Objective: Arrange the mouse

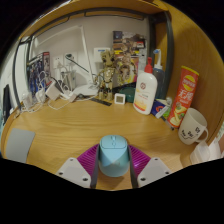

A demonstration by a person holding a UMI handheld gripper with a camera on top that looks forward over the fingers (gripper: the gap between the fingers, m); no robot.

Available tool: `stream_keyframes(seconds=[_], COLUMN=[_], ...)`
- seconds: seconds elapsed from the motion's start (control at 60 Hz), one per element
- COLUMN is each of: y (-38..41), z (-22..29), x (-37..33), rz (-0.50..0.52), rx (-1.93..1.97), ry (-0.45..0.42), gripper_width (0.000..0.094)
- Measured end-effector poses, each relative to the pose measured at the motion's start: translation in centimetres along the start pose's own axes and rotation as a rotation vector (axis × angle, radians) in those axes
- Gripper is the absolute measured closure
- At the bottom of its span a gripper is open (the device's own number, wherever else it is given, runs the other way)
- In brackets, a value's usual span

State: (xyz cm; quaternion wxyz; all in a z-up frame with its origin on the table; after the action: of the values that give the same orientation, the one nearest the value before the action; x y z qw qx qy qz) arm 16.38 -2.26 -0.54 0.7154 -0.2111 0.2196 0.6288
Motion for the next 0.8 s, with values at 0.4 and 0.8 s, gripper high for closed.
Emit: stream_keyframes(seconds=[0.4, 0.8], y=[1.0, 23.5], z=[3.2, 17.2], x=[-1.6, -13.2], rz=[-0.057, 0.155], rx=[0.017, -0.046], ry=[0.016, -0.208], gripper_width=[0.0673, 0.0674])
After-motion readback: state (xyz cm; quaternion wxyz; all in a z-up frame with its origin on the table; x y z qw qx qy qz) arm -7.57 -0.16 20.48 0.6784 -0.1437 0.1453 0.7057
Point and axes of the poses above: the point between the fingertips, and its own axes, seen from behind it with the camera up: y to the left, z up, x forward, the way the camera looks, the point moved 1 cm from there along -x, backward, against the way the camera looks
